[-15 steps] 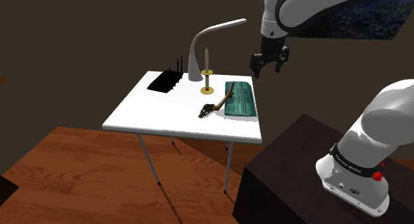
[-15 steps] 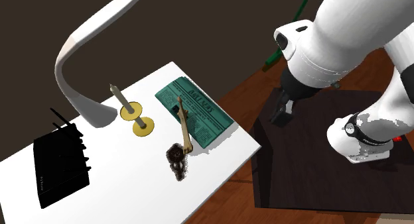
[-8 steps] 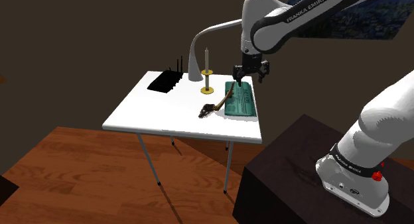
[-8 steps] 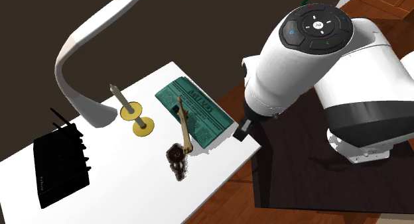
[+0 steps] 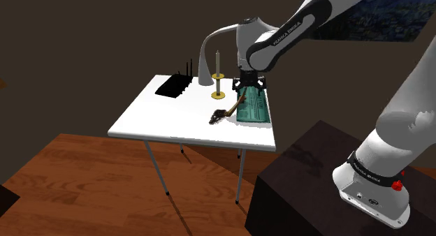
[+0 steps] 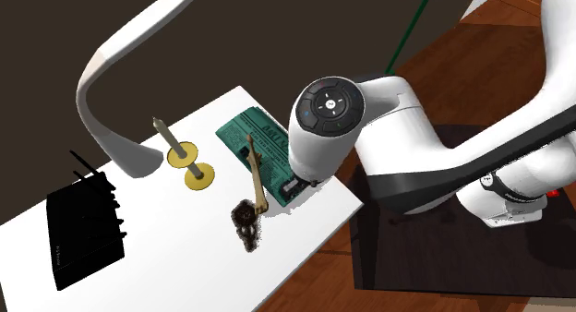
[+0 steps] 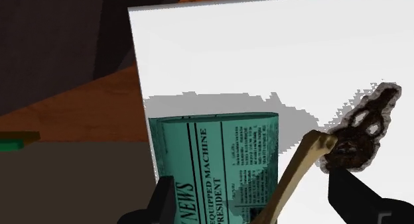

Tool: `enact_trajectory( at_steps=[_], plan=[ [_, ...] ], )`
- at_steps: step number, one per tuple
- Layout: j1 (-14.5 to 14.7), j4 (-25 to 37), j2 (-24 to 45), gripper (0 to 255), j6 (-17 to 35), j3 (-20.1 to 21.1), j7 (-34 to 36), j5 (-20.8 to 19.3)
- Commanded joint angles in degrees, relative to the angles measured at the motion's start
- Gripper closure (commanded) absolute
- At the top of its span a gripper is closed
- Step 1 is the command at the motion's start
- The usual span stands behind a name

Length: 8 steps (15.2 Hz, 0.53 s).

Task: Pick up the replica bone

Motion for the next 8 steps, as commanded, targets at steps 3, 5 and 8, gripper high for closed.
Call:
enact_trajectory(
  at_steps=[3,5,8],
  plan=[
    [1.05,7.11,9.62,0,1.50,-2.03,9.73,-4.94],
    [1.85,10.89,14.18,0,1.95,-3.48,13.66,-6.65],
    [3.09,16.94,20.79,0,2.26,-5.77,18.67,-8.24]
  ],
)
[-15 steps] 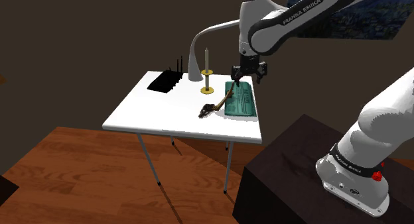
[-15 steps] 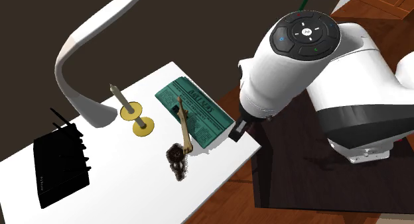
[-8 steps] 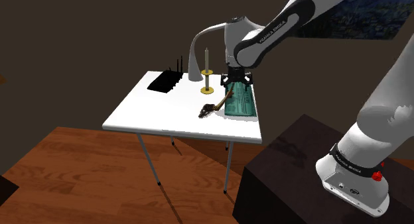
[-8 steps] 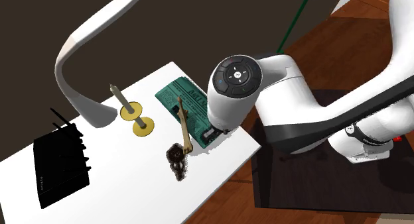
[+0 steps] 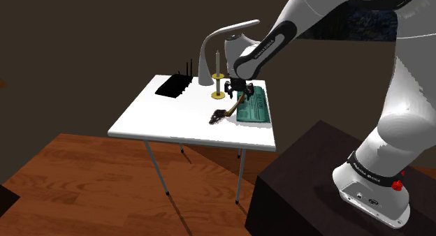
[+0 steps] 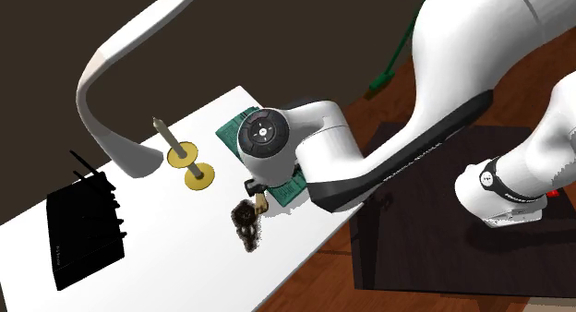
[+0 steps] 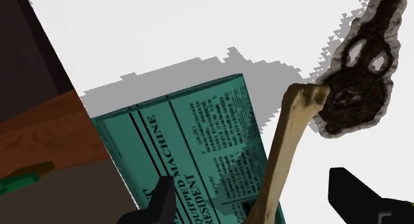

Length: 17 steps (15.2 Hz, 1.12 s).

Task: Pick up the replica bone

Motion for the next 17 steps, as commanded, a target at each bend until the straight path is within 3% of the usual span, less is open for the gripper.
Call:
enact_trajectory(
  at_steps=[1,7,17],
  plan=[
    [0.78,4.05,4.55,0,0.40,-1.58,3.41,-0.98],
    [2.26,17.72,17.20,0,-0.44,-5.56,10.36,-0.91],
    [2.89,19.43,21.98,0,2.57,-6.53,11.66,-1.95]
  ],
)
